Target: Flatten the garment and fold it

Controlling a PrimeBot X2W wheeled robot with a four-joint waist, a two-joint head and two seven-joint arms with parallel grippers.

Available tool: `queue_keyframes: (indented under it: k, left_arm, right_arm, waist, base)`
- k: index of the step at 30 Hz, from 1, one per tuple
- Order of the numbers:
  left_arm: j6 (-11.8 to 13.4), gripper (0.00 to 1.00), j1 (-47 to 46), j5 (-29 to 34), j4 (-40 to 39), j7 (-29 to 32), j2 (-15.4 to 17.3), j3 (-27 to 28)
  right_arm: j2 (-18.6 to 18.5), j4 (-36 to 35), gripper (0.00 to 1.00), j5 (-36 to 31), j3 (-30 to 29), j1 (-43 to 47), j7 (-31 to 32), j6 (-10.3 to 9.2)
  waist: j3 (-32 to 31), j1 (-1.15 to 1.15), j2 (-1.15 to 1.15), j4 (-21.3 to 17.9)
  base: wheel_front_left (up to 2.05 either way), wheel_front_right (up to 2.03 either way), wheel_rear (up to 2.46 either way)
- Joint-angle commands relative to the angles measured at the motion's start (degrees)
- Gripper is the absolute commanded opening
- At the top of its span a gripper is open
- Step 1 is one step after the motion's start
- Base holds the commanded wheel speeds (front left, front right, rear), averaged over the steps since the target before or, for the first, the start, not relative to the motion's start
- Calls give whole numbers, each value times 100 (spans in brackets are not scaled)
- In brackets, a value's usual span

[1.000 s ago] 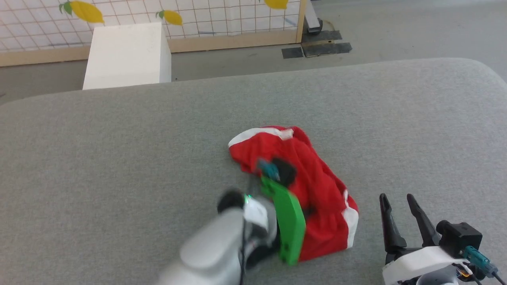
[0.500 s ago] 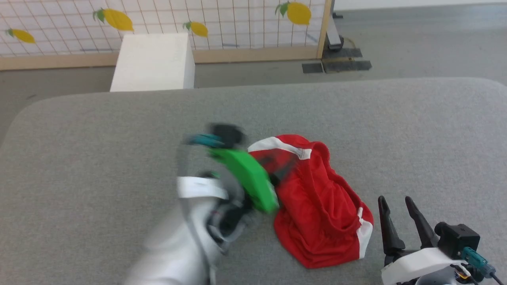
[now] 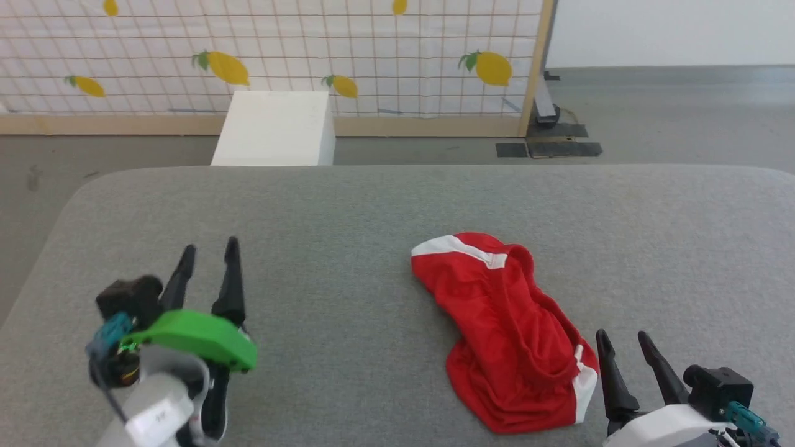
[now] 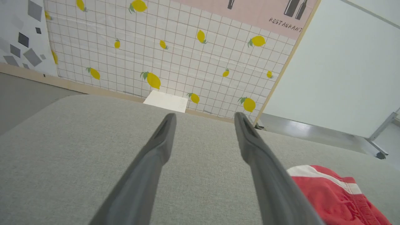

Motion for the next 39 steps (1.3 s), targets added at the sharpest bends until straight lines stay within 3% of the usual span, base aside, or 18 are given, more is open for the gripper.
queue_keyframes:
  k: [1,11,17,26,39]
  left_arm:
    - [59,100,264,268,-237,-38,-19,141]
    - [-33,100,1295,1071,-762,-40,-513,420]
    - [-163,100,1258,1244,-732,-41,-647,414]
    - [-319,100,914,1376,-740,-41,-856,402]
    - [-528,100,756,1515,-618,-41,-1114,621]
  right_arm:
    - [-3,-53,100,35,-14,53,49,-6]
    - [-3,-128,100,-11,9,-223,766,-6]
    - [-3,48,100,-257,267,-1235,1861,-6]
    - [-3,1026,100,-602,683,-2717,3591,-6]
    - [-3,1792,100,-861,584,-3233,3755,-6]
  waist:
    - [-31,0,0,94]
    - [32,0,0,282]
    - [263,0,0,358]
    - [711,0,0,657]
    - [1030,0,0,853]
  base:
    - [0,0,0]
    - [0,0,0]
    - [0,0,0]
    - [0,0,0]
    - [0,0,0]
